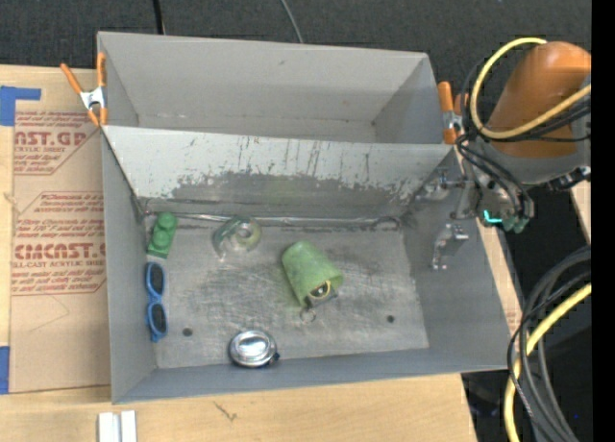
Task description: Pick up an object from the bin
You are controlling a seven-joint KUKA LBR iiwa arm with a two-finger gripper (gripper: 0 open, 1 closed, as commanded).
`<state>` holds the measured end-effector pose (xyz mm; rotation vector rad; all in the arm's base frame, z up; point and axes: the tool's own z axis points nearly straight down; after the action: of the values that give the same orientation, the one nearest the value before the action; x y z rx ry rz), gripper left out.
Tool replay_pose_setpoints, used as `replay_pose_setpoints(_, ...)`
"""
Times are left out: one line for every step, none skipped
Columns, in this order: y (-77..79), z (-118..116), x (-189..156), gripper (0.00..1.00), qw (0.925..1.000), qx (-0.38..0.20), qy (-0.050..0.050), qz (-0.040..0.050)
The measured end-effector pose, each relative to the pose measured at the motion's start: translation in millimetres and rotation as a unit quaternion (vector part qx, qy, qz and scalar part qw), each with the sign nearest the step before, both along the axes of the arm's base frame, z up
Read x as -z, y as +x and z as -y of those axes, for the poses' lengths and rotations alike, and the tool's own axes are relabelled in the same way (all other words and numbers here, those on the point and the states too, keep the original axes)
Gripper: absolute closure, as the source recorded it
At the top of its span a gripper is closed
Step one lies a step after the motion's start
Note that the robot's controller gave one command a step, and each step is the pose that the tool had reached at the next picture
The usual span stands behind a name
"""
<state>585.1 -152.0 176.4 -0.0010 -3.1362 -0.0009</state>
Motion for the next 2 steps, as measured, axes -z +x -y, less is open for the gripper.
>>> replay_pose_setpoints(4.2,-36,74,0.00,0.9977,0.068,0.001,0.0004)
replay_pose_setpoints(-24.8,-158,77,0.00,0.9954,-0.096,0.002,0.0025)
